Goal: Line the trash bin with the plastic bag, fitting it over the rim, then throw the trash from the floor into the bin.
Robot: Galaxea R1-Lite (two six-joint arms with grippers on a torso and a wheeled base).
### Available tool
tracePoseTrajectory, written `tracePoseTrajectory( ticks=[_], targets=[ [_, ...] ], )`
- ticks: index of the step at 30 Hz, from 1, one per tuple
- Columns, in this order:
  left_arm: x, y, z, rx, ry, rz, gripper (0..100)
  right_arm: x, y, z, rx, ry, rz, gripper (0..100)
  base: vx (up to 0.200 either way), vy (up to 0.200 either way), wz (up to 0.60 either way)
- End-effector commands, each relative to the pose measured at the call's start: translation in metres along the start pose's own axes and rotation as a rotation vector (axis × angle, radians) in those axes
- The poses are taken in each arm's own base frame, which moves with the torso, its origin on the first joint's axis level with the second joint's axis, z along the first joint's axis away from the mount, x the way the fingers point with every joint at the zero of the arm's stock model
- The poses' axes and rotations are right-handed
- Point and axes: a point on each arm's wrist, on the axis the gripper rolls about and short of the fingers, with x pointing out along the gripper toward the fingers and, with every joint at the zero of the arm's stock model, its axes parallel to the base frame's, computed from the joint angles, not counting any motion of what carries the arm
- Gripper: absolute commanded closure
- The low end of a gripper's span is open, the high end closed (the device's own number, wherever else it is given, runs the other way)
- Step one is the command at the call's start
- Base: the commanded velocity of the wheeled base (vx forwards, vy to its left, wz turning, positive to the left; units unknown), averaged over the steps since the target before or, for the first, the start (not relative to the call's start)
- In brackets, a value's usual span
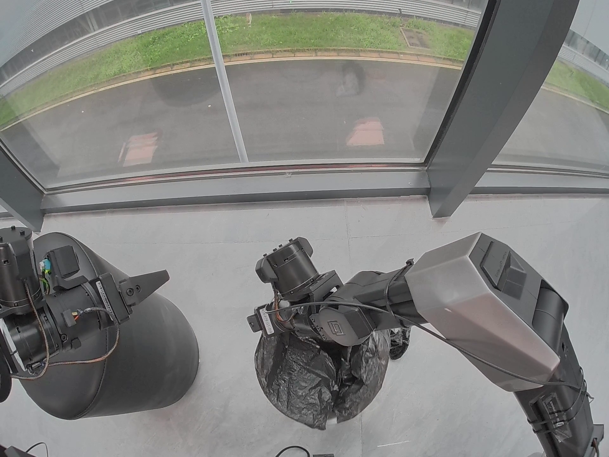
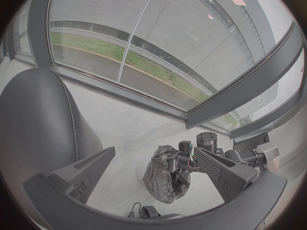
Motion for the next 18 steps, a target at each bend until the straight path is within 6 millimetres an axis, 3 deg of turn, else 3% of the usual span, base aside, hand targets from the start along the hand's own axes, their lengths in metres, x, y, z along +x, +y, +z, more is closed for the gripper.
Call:
tracePoseTrajectory(
  ticks=[1, 13, 18],
  targets=[
    [0.002, 0.001, -0.001, -0.001, 0.007, 0.004, 0, 0.000, 0.001, 0.001, -0.001, -0.004, 0.001, 0, 0.000, 0.000, 0.00],
    [0.003, 0.001, -0.002, -0.001, 0.015, 0.006, 0, 0.006, -0.007, 0.006, -0.017, -0.021, -0.007, 0, 0.000, 0.000, 0.00],
    [0.004, 0.001, -0.002, -0.002, 0.017, 0.007, 0, 0.024, -0.016, 0.007, -0.014, -0.033, -0.018, 0, 0.000, 0.000, 0.00]
  ],
)
